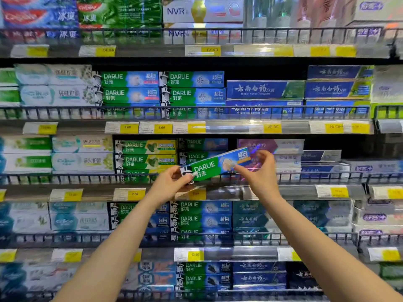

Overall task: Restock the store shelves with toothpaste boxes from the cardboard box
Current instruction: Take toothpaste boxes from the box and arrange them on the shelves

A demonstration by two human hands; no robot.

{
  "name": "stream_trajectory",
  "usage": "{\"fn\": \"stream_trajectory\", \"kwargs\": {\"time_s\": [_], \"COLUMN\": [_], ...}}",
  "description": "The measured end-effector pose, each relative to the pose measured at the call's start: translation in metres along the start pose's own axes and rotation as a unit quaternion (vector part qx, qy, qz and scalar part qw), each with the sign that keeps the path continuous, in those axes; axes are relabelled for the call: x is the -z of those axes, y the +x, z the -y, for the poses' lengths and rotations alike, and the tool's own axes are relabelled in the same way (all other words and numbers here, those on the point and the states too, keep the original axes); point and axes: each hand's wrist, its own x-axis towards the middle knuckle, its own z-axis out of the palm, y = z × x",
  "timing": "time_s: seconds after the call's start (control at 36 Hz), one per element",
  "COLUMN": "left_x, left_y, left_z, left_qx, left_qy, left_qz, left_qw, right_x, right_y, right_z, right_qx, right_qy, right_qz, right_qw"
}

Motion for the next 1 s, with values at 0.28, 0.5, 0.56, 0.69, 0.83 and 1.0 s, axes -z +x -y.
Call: {"fn": "stream_trajectory", "kwargs": {"time_s": [0.28,0.5,0.56,0.69,0.83,1.0], "left_x": [-0.004,0.005,0.008,0.011,0.006,0.004], "left_y": [-0.001,0.014,0.016,0.013,0.013,0.014], "left_z": [-0.014,0.001,0.006,0.020,0.025,0.031], "left_qx": [-0.045,-0.033,-0.013,-0.035,-0.081,-0.112], "left_qy": [0.013,-0.020,-0.022,0.064,0.135,0.231], "left_qz": [0.034,-0.113,-0.118,-0.117,-0.099,-0.088], "left_qw": [0.998,0.993,0.993,0.990,0.983,0.962], "right_x": [-0.020,-0.044,-0.048,-0.066,-0.081,-0.095], "right_y": [-0.002,0.005,0.012,0.023,0.032,0.036], "right_z": [0.007,0.004,0.009,0.011,0.004,0.007], "right_qx": [0.531,0.500,0.485,0.459,0.455,0.428], "right_qy": [-0.344,-0.348,-0.350,-0.391,-0.405,-0.410], "right_qz": [0.124,0.077,0.059,0.046,0.054,0.091], "right_qw": [0.765,0.789,0.799,0.796,0.791,0.800]}}
